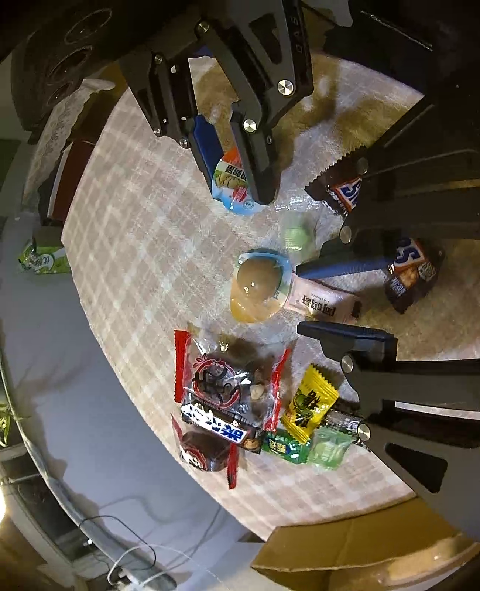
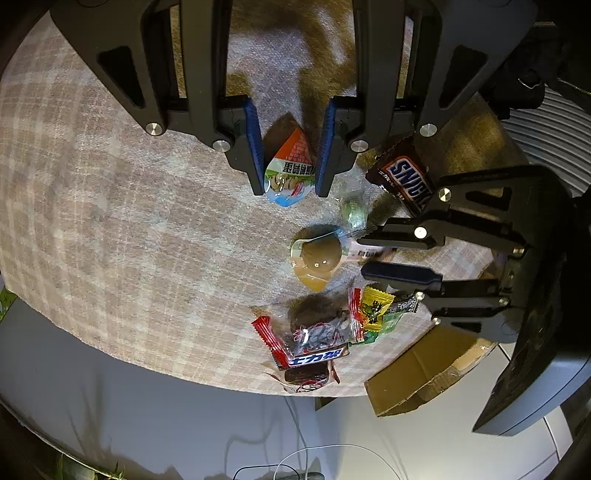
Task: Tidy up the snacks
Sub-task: 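Grasp the pink candy bar with the left gripper while the right grasps the chocolate egg, then carry both snacks into the cardboard box and open both grippers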
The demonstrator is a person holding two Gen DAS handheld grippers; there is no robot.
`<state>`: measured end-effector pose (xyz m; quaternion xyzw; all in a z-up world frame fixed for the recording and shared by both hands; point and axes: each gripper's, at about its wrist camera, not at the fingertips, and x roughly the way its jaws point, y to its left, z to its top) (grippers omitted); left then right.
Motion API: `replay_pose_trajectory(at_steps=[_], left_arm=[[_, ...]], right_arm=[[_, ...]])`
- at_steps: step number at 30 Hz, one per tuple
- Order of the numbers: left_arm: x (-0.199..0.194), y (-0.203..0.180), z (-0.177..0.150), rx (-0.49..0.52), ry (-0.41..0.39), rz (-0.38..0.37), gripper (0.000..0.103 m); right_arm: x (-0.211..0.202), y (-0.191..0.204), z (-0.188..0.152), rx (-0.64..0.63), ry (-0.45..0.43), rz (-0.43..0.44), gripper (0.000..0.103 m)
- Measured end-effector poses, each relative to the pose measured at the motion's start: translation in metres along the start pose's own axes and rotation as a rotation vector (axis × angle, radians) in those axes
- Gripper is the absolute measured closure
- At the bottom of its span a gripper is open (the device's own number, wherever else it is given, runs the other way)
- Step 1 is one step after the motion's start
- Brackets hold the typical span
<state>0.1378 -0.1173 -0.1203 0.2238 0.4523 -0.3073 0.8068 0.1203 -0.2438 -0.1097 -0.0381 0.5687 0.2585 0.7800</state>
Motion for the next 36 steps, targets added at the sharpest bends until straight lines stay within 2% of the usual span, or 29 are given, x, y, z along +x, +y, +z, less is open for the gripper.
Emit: replay_pose_trajectory(at_steps=[5, 10, 16, 23, 30, 36], left_arm=[[-0.003, 0.005, -0.006, -0.078, -0.018, -0.012, 0.086], [-0.010, 0.007, -0.017, -0.138, -0.048, 0.012, 0.087], [-0.019, 0.021, -0.026, -0.249, -0.099, -0.010, 0.087], [-0.039, 0.028, -0.032, -0.278, -0.149, 0.013, 0.087], [-0.064, 0.050, -0.037, -0.336, -0.211, 0.039, 0.087], [-0.093, 0.078, -0.047, -0.391, -0.262, 0.100, 0.087]], right_arm=[[-0.001, 0.001, -0.001, 0.008, -0.004, -0.007, 0.076], [-0.002, 0.002, -0.002, 0.015, -0.013, -0.016, 0.077], [-0.003, 0.002, -0.001, 0.032, -0.026, -0.020, 0.078], [-0.011, 0.005, 0.006, 0.017, -0.047, -0.039, 0.079], [-0.024, 0.018, 0.024, -0.015, -0.093, -0.043, 0.079], [-0.032, 0.038, 0.054, -0.059, -0.149, -0.019, 0.079]])
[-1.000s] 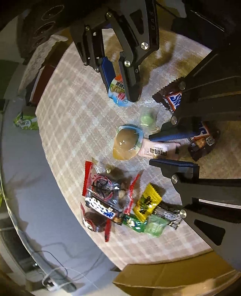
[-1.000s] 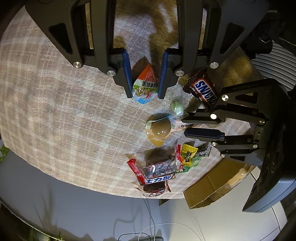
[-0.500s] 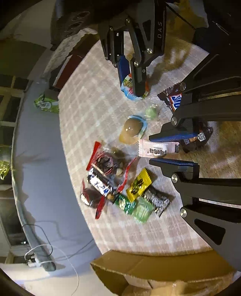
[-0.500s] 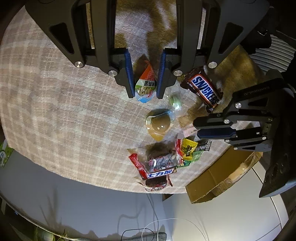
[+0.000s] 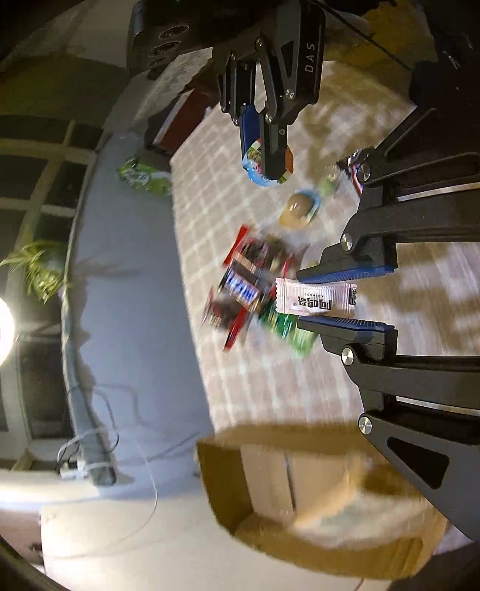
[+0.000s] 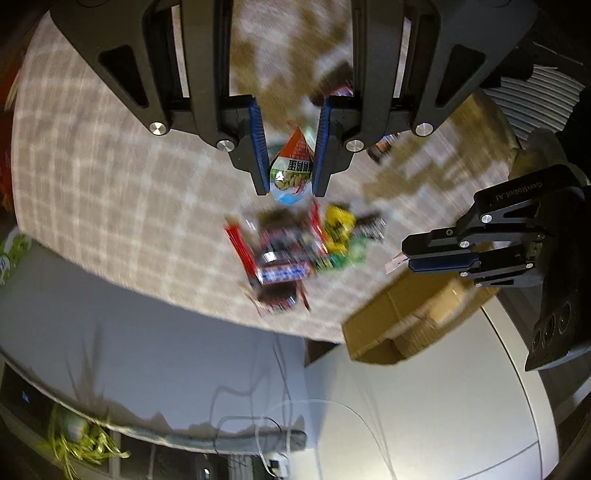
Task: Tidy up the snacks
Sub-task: 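Carry both snacks into the cardboard box and open both grippers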
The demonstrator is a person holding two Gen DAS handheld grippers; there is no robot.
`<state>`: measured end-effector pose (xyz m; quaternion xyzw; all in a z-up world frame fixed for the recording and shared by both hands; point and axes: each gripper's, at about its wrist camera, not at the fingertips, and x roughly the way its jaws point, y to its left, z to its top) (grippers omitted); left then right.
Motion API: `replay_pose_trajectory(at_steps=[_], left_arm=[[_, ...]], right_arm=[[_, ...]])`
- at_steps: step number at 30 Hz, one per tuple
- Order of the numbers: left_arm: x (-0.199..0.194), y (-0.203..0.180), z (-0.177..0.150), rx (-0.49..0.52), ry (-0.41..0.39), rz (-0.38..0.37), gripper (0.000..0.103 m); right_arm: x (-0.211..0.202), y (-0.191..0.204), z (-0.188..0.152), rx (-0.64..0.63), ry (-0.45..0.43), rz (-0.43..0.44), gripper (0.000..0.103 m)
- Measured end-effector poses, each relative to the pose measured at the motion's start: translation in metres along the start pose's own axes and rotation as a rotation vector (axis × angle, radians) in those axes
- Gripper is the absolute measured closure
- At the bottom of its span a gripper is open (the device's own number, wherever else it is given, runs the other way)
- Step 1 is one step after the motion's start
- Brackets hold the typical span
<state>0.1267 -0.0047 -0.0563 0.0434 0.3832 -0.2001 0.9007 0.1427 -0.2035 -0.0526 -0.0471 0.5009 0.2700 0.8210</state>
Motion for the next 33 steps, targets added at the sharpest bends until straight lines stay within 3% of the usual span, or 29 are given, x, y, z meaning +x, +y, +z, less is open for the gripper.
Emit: replay_pose_trajectory(at_steps=[15, 33], left_arm=[[-0.038, 0.091, 0.007, -0.116, -0.067, 0.171, 0.087], [-0.018, 0.158, 0.015, -0.210, -0.048, 0.233, 0.087]], right_arm=[[0.027, 0.069, 0.096, -0.136, -0.076, 0.103, 0.079], [0.114, 0.127, 0.168, -0.177, -0.013, 0.165, 0.079]])
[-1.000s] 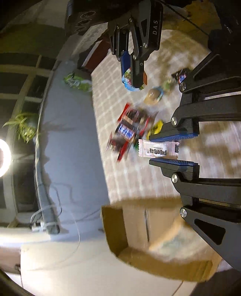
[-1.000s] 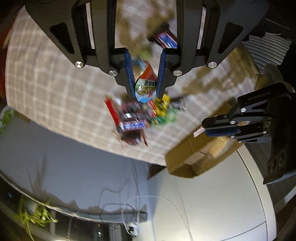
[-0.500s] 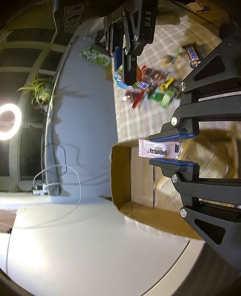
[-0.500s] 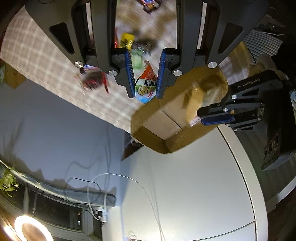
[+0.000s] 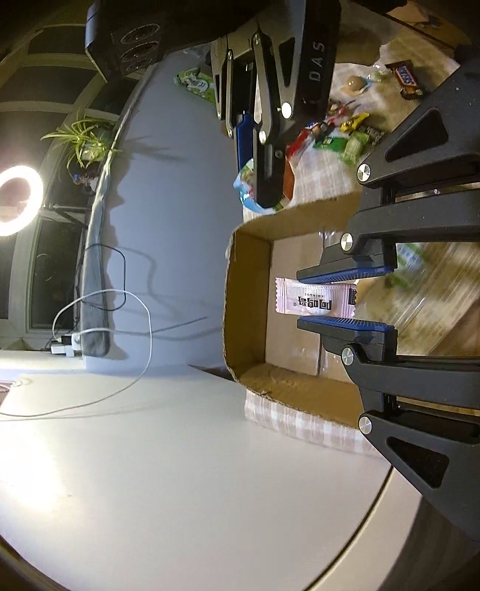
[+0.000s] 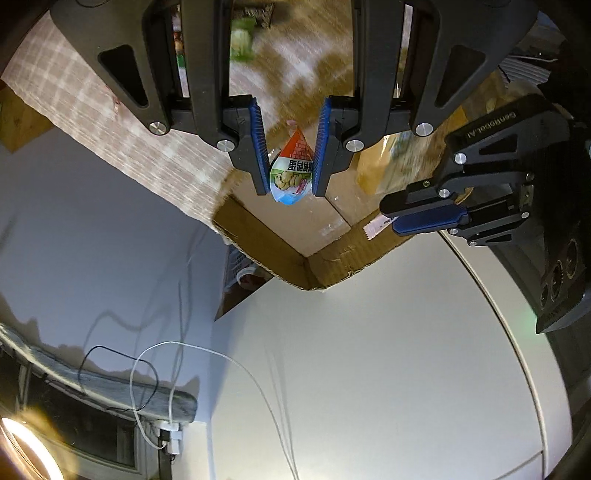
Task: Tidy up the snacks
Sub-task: 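Carry both snacks into the cardboard box and open both grippers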
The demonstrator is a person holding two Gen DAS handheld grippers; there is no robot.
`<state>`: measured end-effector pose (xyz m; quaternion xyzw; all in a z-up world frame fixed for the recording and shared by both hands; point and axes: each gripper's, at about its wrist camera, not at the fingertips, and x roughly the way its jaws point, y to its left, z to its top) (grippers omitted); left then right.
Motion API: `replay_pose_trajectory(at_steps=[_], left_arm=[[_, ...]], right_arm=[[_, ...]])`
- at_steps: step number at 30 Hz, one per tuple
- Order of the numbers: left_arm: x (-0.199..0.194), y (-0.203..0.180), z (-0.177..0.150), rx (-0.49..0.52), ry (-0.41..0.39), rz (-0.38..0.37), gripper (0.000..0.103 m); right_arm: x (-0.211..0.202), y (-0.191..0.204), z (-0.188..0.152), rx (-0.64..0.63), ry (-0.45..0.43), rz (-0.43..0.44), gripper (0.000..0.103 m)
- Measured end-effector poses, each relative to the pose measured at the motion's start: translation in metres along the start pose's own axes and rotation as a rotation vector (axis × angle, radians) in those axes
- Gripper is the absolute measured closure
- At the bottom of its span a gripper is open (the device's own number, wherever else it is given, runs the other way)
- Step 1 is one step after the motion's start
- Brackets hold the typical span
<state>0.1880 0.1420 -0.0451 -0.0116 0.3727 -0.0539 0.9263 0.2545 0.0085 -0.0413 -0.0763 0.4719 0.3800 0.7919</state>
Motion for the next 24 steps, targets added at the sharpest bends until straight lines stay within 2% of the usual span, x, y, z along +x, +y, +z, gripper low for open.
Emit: replay_pose_trajectory(at_steps=[7, 18, 20, 22, 24], left_arm=[[0.009, 0.007, 0.002, -0.016, 0.010, 0.005, 0.087], [0.010, 0.005, 0.005, -0.003, 0.010, 0.022, 0.084], [0.008, 0.004, 0.005, -0.003, 0.008, 0.027, 0.082], [0.007, 0.003, 0.005, -0.003, 0.005, 0.030, 0.082], [0.004, 0.003, 0.005, -0.005, 0.001, 0.033, 0.082]], right_arm=[[0.026, 0.001, 0.007, 0.009, 0.028, 0.013, 0.079], [0.033, 0.000, 0.009, 0.007, 0.039, 0.023, 0.078], [0.030, -0.002, 0.009, 0.014, 0.032, 0.023, 0.060], [0.027, -0.003, 0.010, 0.017, 0.018, 0.014, 0.054], [0.023, -0.003, 0.010, 0.018, 0.013, 0.015, 0.054]])
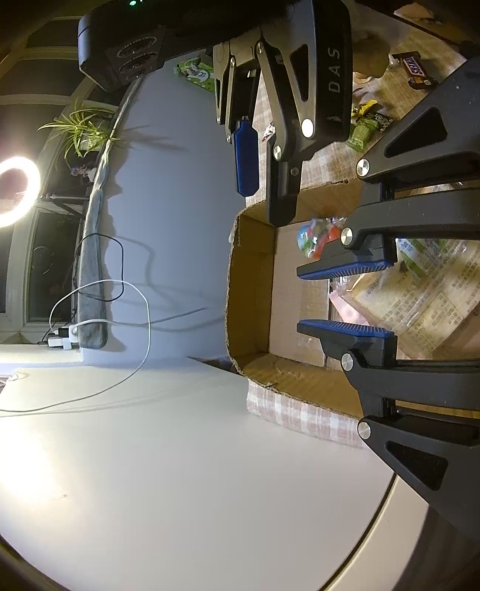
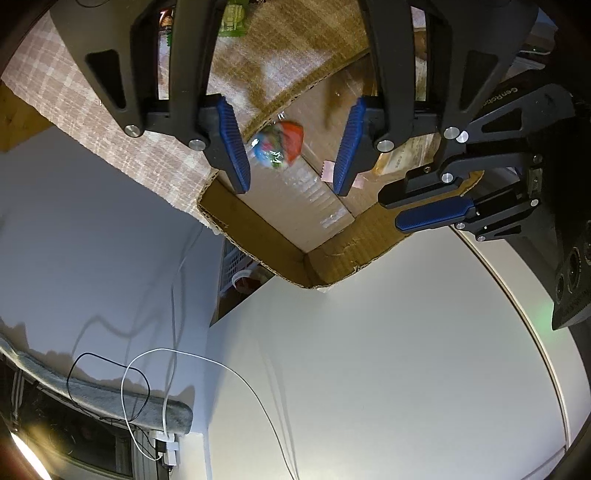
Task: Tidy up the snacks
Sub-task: 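Carry both snacks into the cardboard box and open both grippers, then move both grippers back over the snack pile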
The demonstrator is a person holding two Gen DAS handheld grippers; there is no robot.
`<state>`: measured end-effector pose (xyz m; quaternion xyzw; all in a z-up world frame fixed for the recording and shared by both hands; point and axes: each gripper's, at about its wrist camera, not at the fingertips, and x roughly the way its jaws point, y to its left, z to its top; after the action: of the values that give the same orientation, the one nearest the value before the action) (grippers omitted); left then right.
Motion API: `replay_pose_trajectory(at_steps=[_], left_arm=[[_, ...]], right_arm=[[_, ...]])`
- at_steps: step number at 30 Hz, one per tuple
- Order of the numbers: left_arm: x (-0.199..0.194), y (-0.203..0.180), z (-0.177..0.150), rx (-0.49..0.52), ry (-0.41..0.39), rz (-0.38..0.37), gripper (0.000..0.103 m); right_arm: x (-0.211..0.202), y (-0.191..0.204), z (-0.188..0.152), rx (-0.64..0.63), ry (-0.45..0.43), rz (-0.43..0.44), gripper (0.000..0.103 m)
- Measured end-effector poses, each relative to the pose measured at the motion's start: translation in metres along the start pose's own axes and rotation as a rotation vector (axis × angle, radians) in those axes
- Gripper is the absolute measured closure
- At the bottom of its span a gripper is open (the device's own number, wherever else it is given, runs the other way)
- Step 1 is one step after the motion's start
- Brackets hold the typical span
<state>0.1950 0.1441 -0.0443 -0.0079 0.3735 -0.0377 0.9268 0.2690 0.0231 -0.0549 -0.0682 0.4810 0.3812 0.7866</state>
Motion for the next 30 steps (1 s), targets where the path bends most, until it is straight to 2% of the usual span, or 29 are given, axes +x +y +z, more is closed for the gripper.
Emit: replay_pose_trajectory(at_steps=[10, 13, 16, 23, 30], left_arm=[[-0.019, -0.011, -0.002, -0.002, -0.029, -0.014, 0.082], [-0.028, -0.020, -0.005, 0.010, -0.040, -0.024, 0.076], [-0.038, -0.032, -0.007, 0.022, -0.052, -0.044, 0.076], [-0.053, -0.064, -0.011, 0.057, -0.065, -0.114, 0.076], [-0.052, -0.103, -0.026, 0.103, -0.034, -0.196, 0.076]], right_arm=[[-0.030, -0.003, -0.008, 0.001, -0.029, -0.019, 0.053], [-0.043, -0.005, -0.012, 0.002, -0.044, -0.028, 0.050], [-0.058, -0.009, -0.020, 0.006, -0.058, -0.036, 0.048], [-0.097, -0.025, -0.048, 0.026, -0.082, -0.060, 0.048], [-0.132, -0.051, -0.092, 0.064, -0.073, -0.103, 0.048]])
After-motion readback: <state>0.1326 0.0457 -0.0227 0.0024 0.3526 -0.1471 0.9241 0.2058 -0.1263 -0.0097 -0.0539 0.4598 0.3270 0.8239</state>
